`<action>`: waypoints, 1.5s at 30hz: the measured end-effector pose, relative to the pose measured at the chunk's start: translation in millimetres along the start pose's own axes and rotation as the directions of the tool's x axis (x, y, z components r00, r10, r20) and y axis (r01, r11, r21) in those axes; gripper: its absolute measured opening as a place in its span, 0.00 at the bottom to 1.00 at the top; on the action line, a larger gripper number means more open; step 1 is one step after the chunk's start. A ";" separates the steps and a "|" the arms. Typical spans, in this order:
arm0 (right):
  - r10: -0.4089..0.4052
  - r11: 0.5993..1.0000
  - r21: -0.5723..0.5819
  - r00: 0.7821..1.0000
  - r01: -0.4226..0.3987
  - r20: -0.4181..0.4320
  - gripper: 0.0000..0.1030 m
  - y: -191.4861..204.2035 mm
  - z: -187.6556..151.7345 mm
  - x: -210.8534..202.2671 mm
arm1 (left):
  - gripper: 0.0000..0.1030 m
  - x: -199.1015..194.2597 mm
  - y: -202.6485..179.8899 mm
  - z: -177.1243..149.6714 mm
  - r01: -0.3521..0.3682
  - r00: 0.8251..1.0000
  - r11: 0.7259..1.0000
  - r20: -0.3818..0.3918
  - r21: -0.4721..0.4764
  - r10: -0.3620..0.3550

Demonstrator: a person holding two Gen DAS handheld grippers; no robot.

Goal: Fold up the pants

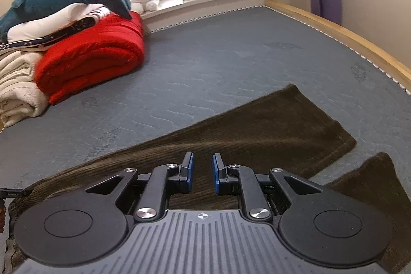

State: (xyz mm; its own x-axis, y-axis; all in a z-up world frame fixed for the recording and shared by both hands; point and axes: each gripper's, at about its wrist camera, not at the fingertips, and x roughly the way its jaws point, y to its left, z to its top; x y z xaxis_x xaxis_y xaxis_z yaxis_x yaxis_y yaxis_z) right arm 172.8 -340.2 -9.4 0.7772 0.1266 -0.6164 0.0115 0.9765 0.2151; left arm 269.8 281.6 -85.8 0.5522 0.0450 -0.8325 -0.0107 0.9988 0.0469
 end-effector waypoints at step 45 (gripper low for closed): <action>0.005 0.887 0.462 1.000 -0.018 0.029 0.16 -58.1 -30.4 -32.7 | 0.51 -152.3 -47.0 -209.7 0.269 0.961 0.704 0.129 -0.658 -0.246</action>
State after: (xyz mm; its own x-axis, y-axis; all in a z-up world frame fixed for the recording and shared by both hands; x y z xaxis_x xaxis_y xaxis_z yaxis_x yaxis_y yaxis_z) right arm 127.5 -395.8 -24.8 0.7952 0.1262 -0.5931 0.2869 0.7834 0.5513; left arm 11.3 231.4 -77.0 0.6403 -0.2050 -0.7402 -0.4076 0.7261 -0.5537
